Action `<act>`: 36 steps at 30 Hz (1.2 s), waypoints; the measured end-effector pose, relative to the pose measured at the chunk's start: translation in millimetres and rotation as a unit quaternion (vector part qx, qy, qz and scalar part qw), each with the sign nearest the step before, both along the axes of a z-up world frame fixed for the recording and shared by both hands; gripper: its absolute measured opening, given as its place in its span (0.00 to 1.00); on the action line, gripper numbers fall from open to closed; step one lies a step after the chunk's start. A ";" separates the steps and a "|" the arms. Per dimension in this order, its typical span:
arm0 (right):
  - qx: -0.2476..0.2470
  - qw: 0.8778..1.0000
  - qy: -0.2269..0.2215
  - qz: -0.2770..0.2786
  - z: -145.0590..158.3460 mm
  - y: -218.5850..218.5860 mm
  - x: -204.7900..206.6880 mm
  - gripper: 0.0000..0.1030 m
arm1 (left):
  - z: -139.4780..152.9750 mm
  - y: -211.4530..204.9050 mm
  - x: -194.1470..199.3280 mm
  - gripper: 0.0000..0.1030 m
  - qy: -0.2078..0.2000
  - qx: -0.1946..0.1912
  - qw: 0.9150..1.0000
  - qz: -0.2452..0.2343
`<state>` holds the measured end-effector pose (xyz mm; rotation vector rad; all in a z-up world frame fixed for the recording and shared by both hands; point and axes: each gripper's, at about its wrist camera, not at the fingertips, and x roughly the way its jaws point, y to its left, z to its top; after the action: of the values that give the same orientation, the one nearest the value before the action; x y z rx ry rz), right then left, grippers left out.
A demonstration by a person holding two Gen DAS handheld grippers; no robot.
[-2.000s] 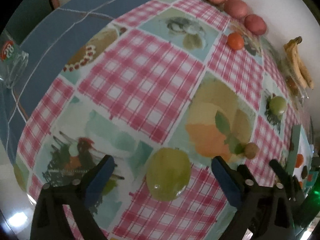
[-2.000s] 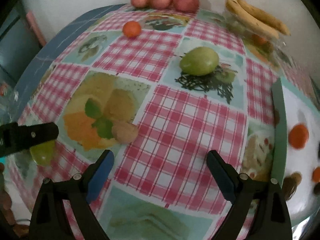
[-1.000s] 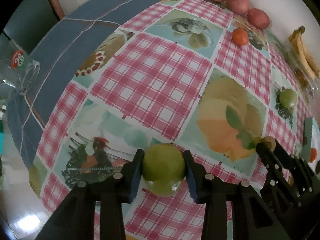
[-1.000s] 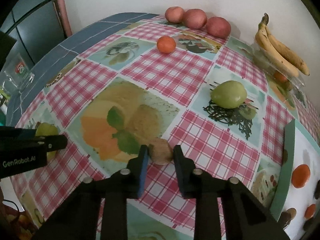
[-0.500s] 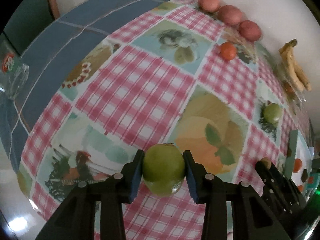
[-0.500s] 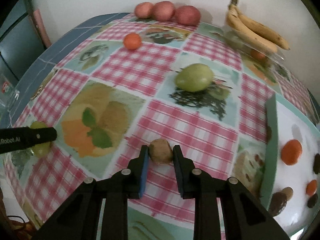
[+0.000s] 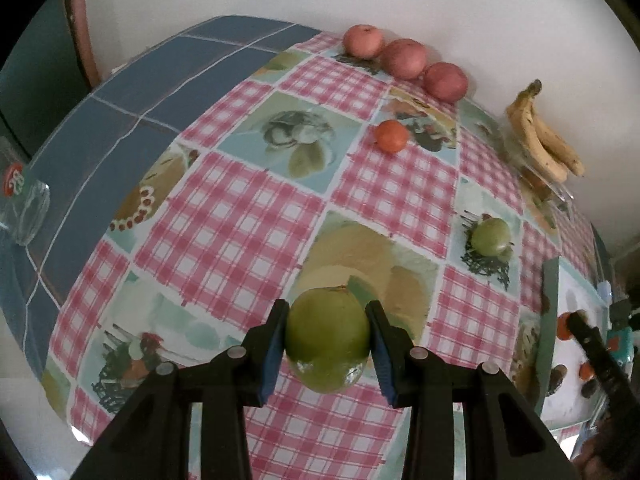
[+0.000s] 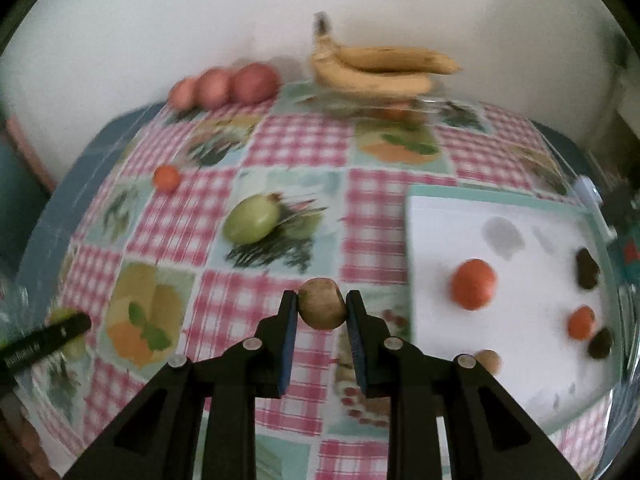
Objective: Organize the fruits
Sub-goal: 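Lift and carry the green apple and kiwi over the white tray with both tools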
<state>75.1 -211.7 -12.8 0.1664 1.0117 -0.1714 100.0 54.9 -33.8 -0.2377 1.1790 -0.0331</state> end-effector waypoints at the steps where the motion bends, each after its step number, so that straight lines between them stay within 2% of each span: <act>1: 0.001 1.000 -0.003 -0.010 3.9 -6.9 -1.9 0.25 | 0.0 -3.0 -0.6 0.40 -0.001 0.000 1.000 -0.004; 7: 0.033 0.998 -0.016 -0.056 17.4 -49.3 -14.6 0.25 | 4.6 -17.0 -3.7 0.40 -0.009 -0.003 1.000 -0.030; 11: 0.016 0.996 -0.020 -0.089 23.3 -77.1 -24.6 0.25 | 10.1 -32.4 -4.4 0.40 -0.018 -0.004 0.999 -0.050; 15: 0.001 0.992 -0.013 -0.128 18.9 -108.6 -33.7 0.25 | 10.9 -54.3 -3.3 0.40 -0.017 -0.001 0.997 -0.075; 23: 0.018 0.981 -0.001 -0.196 10.4 -162.5 -55.0 0.25 | 20.3 -99.9 -9.6 0.40 -0.021 0.000 0.991 -0.135; 29: 0.022 0.977 0.001 -0.213 7.9 -178.1 -54.4 0.25 | 24.2 -150.1 -0.1 0.40 -0.020 -0.013 0.982 -0.189; 36: 0.025 0.977 0.010 -0.213 -5.6 -191.1 -41.3 0.25 | 33.1 -219.4 18.1 0.40 -0.050 -0.025 0.967 -0.249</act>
<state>33.8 -402.8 -18.3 0.4296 0.9903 -0.5390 118.0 -164.5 -0.7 0.0210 1.1124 -0.5110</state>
